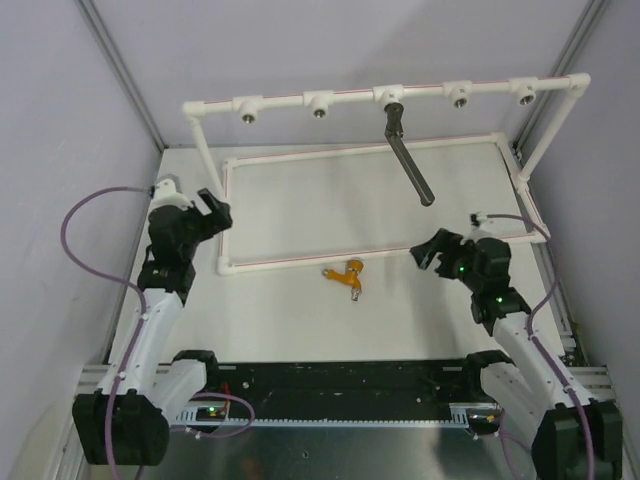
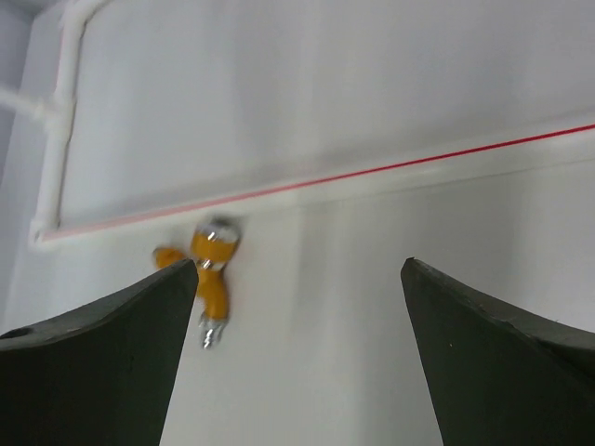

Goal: Install the water faucets
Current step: Pick up the water faucet from the center of the board.

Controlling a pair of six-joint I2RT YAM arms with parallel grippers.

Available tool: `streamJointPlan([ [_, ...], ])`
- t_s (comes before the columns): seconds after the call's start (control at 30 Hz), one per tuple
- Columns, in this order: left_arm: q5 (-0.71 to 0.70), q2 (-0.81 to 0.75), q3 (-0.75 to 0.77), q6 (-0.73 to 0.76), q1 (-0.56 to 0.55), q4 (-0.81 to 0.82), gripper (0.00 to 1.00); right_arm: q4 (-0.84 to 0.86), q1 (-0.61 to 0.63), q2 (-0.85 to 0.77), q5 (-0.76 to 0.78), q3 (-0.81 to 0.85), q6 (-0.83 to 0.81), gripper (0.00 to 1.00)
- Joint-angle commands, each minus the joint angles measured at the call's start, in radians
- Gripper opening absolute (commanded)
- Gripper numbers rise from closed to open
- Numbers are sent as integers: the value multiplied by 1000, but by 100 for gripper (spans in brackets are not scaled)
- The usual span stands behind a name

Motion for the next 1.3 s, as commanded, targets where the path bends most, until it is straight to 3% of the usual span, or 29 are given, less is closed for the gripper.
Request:
streamJointPlan([
  [0.0, 14, 5, 22, -27, -161, -56, 97, 0, 186, 28, -6, 20, 23, 98],
  [0.1, -22, 47, 24, -62, -221, -62, 96, 56, 298, 107, 34, 19, 42, 97],
  [0.27, -102, 89, 34, -119, -230, -89, 96, 120, 502, 193, 189, 24, 78, 95],
  [0.37, -201, 118, 67, -140, -225, -154, 96, 126, 562, 242, 289, 38, 153, 94],
  [0.83, -127, 153, 69, -199, -156, -203, 96, 205, 690, 576, 455, 212, 314, 91],
  [1.27, -110, 147, 33, -208, -155, -202, 96, 106, 722, 815, 557, 368, 359, 78],
])
